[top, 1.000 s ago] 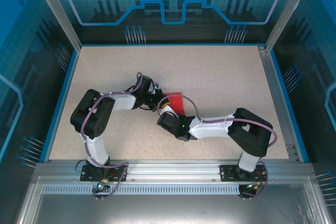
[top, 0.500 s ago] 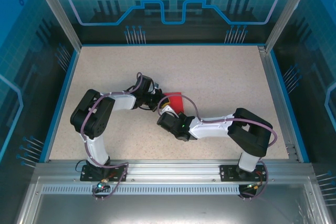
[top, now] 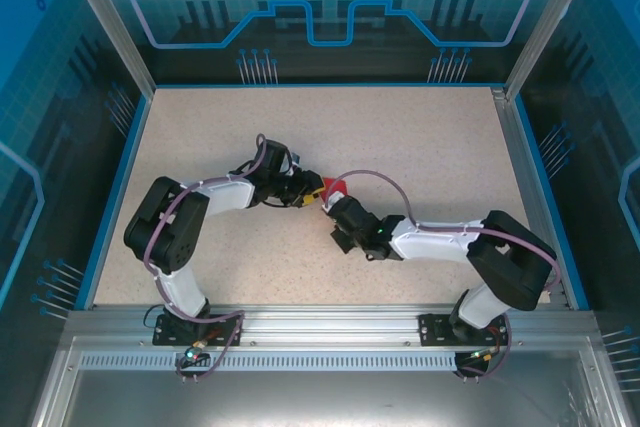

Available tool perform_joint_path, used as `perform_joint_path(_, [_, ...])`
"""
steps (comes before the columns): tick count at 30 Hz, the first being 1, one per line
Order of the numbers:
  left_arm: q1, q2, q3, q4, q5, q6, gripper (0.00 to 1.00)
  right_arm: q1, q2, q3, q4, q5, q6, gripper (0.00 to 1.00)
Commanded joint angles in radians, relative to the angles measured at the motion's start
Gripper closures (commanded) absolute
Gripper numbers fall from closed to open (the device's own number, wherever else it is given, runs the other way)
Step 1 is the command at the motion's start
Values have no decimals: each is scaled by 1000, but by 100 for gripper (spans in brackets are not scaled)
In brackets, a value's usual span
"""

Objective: Fold a paper plane with a square sheet of paper (pick it up from the middle)
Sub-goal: Fold the wing for the fifth time at the center of the table.

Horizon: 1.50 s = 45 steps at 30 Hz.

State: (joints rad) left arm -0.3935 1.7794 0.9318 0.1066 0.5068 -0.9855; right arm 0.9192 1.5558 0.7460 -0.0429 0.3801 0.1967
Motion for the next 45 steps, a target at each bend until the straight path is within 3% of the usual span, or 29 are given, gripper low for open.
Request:
perform_joint_path(1, [2, 13, 3, -48, -8, 15, 60, -17, -25, -22, 70, -126, -42, 100])
perform_joint_path(10, [1, 64, 72, -119, -4, 43, 57, -20, -14, -34, 81, -122, -68, 100])
perform_joint_path(13, [3, 72, 85, -133, -5, 52, 63, -21, -15, -33, 81, -116, -73, 100])
perform_joint_path(16, [2, 80, 100, -145, -2, 53, 75, -19, -11, -33, 75, -91, -74, 96])
perform_joint_path(20, [2, 87, 126, -179, 5, 64, 92, -20, -5, -33, 68, -67, -78, 84])
perform_joint_path(23, [1, 88, 131, -189, 7, 64, 95, -8, 11, -21, 59, -26, -84, 78])
perform_joint_path(31, [2, 94, 137, -198, 13, 63, 97, 30, 58, 6, 46, 70, -88, 79])
perform_joint_path(39, [2, 95, 137, -201, 12, 67, 97, 33, 39, -3, 51, 68, -64, 85])
perform_joint_path(45, [0, 95, 135, -201, 14, 66, 97, 32, 21, -2, 44, 30, -39, 78])
